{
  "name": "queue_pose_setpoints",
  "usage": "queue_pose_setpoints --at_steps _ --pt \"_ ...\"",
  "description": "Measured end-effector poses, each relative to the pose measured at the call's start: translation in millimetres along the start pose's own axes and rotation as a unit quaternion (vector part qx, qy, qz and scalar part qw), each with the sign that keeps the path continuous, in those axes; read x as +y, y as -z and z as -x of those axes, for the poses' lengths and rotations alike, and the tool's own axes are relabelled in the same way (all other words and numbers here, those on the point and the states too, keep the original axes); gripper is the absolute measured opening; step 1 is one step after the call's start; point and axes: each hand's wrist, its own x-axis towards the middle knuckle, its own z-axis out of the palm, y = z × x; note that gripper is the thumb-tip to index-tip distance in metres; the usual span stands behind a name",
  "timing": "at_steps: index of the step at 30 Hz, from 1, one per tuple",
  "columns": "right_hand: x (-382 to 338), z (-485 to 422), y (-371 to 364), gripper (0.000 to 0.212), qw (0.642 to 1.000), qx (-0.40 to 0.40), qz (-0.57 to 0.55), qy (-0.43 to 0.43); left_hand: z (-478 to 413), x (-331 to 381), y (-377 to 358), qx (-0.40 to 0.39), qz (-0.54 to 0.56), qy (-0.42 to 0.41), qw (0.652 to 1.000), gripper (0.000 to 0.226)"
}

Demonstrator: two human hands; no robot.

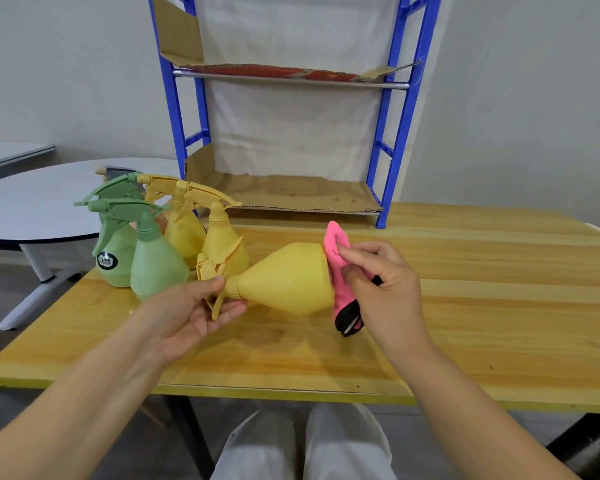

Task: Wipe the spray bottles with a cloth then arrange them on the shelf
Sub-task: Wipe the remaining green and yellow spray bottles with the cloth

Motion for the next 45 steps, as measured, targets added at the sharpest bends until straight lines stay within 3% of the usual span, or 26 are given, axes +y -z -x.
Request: queue_pose_setpoints --at_steps 4,8,14,22,24,27,33,35,38,42,45 --pt "4.0 -5.5 0.2 0.044 1.000 -0.004 0.013 -0.018 1.7 -2.3 0.4 -0.001 0.009 -0.011 1.000 0.029" --pt "8.6 4.5 -0.9 0.046 0.998 -0.022 0.035 -0.047 0.4 -3.9 -0.9 0.022 0.064 -0.027 0.997 0.012" --pt "5.1 18.8 -6.6 0.046 0.999 -0.023 0.010 -0.043 -4.1 -12.9 0.7 0.041 0.090 -0.061 0.993 0.011" --pt "2.3 5.1 2.0 0.041 0.999 0.020 0.015 -0.042 3.2 -19.1 -0.7 -0.009 -0.022 -0.237 0.971 0.022" --pt "4.8 4.0 5.5 0.040 0.998 0.031 0.036 -0.051 7.6 -24.9 0.2 -0.019 -0.100 -0.303 0.948 0.027" --pt "8.3 3.8 8.3 0.039 0.995 0.014 0.069 -0.070 11.9 -30.0 1.6 -0.027 -0.205 -0.382 0.901 0.010" --pt "11.5 9.6 8.4 0.042 0.989 -0.065 0.122 -0.053 8.6 -41.9 2.2 -0.040 -0.349 -0.488 0.799 0.025" --pt "9.3 11.7 6.2 0.042 0.985 -0.111 0.127 -0.036 5.9 -44.4 4.3 -0.050 -0.403 -0.525 0.748 0.027" --pt "8.7 7.3 5.9 0.044 0.980 -0.139 0.145 -0.011 5.3 -43.7 5.7 -0.084 -0.459 -0.544 0.697 0.029" --pt "15.0 -8.2 12.9 0.037 0.974 -0.121 0.188 -0.045 6.5 -41.6 5.0 -0.118 -0.523 -0.580 0.614 0.034" --pt "20.0 -14.0 15.4 0.035 0.965 -0.129 0.218 -0.064 5.2 -42.0 7.2 -0.120 -0.545 -0.580 0.593 0.034"
